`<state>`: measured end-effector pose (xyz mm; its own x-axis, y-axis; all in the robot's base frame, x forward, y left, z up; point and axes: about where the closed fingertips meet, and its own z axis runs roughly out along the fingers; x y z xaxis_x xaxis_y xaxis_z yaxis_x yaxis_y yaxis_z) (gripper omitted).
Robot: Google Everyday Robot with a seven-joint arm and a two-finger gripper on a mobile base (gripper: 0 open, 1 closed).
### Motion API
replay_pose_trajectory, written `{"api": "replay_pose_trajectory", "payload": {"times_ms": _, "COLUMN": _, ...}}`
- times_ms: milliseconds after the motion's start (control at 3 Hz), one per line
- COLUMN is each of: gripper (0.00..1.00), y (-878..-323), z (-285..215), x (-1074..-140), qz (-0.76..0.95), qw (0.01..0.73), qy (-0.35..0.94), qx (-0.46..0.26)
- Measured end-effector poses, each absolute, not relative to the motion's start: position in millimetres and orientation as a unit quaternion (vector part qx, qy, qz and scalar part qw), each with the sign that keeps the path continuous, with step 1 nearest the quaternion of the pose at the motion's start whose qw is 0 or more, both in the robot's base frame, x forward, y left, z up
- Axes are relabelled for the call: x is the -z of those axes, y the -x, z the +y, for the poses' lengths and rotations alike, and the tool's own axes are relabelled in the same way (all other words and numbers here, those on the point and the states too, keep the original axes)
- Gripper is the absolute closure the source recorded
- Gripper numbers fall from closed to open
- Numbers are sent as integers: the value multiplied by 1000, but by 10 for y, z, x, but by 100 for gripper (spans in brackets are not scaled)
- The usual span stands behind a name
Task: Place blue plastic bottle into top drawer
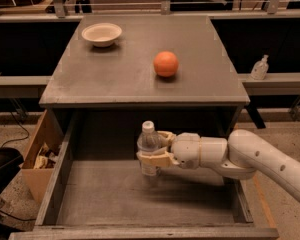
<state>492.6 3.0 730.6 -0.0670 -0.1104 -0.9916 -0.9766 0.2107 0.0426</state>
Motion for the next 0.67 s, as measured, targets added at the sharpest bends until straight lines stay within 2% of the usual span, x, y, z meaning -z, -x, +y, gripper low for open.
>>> {"api": "replay_pose_trajectory", "payload": {"times_ms": 667, "gripper": 100, "y": -5094, "z": 333, "x": -7017, "qz": 583, "qw": 495, "qy": 465, "qx": -445}}
